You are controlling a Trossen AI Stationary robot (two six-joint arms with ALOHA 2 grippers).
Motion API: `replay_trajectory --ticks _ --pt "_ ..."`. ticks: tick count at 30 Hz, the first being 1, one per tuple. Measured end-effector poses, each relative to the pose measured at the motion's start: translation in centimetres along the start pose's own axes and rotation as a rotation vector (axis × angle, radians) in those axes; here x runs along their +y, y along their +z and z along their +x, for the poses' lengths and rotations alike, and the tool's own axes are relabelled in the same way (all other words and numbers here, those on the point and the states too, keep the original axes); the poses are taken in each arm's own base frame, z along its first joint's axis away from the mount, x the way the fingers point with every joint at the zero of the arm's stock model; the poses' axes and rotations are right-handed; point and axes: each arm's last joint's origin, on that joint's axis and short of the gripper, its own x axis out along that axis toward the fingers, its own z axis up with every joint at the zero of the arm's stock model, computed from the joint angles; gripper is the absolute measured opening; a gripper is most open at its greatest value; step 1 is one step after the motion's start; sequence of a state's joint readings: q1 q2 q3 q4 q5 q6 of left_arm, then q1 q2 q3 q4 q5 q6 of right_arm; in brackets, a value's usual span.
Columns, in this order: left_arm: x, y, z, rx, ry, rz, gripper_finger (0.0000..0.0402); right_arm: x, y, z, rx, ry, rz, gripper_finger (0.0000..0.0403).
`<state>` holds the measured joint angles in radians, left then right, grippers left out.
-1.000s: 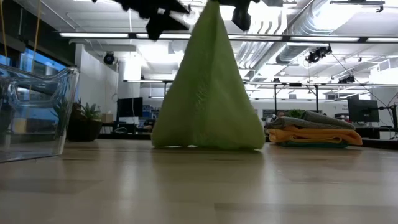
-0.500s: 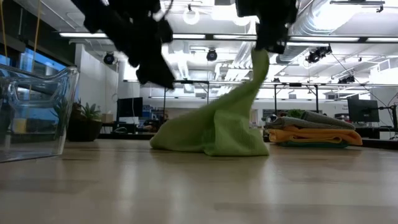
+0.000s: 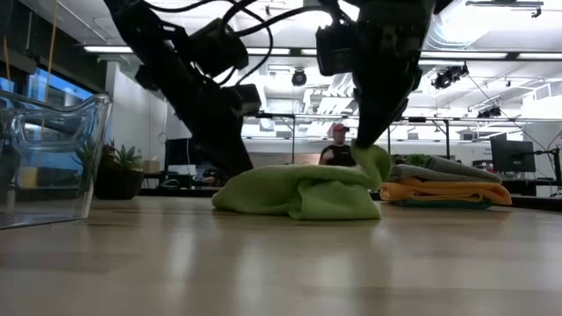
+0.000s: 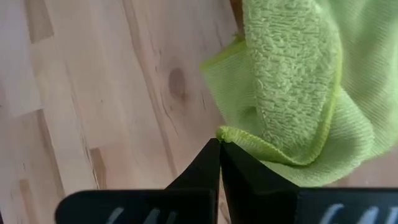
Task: Fold microfiber towels
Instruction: Fold the green towel
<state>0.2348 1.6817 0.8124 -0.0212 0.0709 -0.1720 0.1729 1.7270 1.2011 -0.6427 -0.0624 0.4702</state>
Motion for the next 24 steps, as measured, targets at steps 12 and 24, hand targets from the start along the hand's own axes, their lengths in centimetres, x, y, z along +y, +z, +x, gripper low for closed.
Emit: replay_trajectory --ticks 12,24 --pt "-0.4 -1.7 -0.7 0.184 -0.004 0.149 0.0039 0.1 0.2 0.3 -0.028 -0.017 -0.005 0.0000" --pt "-3.9 -2.9 -4.4 0.293 -0.121 0.207 0.0006 0.0 0.2 0.3 -0.034 -0.033 -0.035 0.0000"
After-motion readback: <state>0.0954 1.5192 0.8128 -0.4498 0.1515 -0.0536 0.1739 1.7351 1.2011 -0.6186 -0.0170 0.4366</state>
